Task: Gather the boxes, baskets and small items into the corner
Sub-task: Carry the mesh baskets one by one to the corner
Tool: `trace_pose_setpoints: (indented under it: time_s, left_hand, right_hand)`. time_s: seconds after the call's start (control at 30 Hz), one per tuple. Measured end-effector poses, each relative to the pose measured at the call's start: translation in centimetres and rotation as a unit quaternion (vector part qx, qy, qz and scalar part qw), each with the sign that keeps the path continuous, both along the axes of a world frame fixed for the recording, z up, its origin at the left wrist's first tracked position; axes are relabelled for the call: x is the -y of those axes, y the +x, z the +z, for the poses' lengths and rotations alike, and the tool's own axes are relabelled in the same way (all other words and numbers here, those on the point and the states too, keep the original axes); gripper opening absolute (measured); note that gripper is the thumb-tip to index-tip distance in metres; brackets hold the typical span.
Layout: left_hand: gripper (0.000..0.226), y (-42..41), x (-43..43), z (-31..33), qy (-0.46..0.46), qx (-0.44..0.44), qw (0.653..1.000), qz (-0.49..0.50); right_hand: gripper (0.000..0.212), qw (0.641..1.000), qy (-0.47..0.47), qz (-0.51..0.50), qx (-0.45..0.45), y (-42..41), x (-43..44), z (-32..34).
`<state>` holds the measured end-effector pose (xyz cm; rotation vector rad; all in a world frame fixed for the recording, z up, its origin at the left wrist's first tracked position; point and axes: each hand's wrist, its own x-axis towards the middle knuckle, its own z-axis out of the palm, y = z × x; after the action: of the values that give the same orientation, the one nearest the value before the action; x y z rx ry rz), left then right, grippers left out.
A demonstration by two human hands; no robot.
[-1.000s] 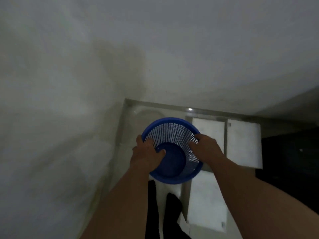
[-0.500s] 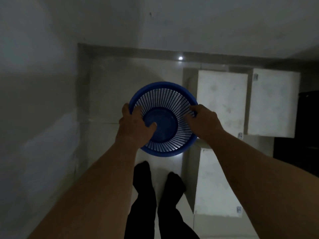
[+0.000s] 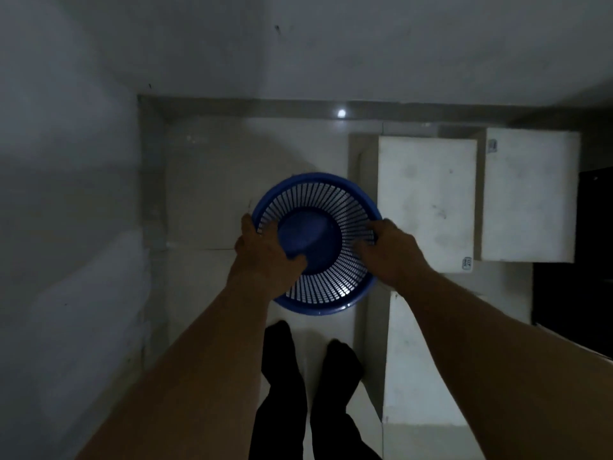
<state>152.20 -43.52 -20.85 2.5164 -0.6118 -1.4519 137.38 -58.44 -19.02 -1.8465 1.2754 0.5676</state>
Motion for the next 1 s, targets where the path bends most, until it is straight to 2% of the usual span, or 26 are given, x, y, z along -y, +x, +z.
trace_pose_setpoints:
  time_s: [0.2,0.3,0.4,0.5,0.67,0.77,0.9,1.0]
  left_hand:
    - [0.097,-0.6,-1.0,0.1,0.037,-0.03,0.999,-0.016]
    - [0.098,-1.4,-1.2,1.4,0.063,0.008,0.996,-0.056]
    - [0.09,-2.3,-1.4,4.7,0.043,0.052,0.992,-0.107]
    - [0.083,-2.6,-0.9,10.3,0.019,0.061,0.989,-0.135]
    - [0.077,-2.4,-0.5,24.5,-0.028,0.132,0.976,-0.171]
    - [0.074,-1.8,-1.2,32.3,-0.054,0.169,0.967,-0.183]
    - [0.07,-1.7,-2.3,39.2,-0.078,0.185,0.956,-0.213]
    - [0.067,-2.2,-3.0,42.4,-0.096,0.204,0.94,-0.255]
  right_hand:
    - [0.05,1.0,0.014,0.02,-0.012,-0.5,-0.2,0.8]
    - [0.046,0.999,-0.007,0.046,0.005,-0.9,-0.5,1.8]
    - [0.044,0.998,-0.011,0.065,0.022,-1.0,-1.3,5.0]
    - [0.048,0.996,-0.011,0.082,0.027,-0.6,-2.4,10.5]
    - [0.044,0.99,-0.049,0.103,0.078,0.8,-4.9,23.4]
    - [0.048,0.989,-0.062,0.095,0.099,1.2,-6.8,30.9]
    - [0.04,0.984,-0.09,0.076,0.13,1.2,-8.6,38.2]
    - [0.049,0.985,-0.113,0.053,0.12,0.8,-9.8,42.0]
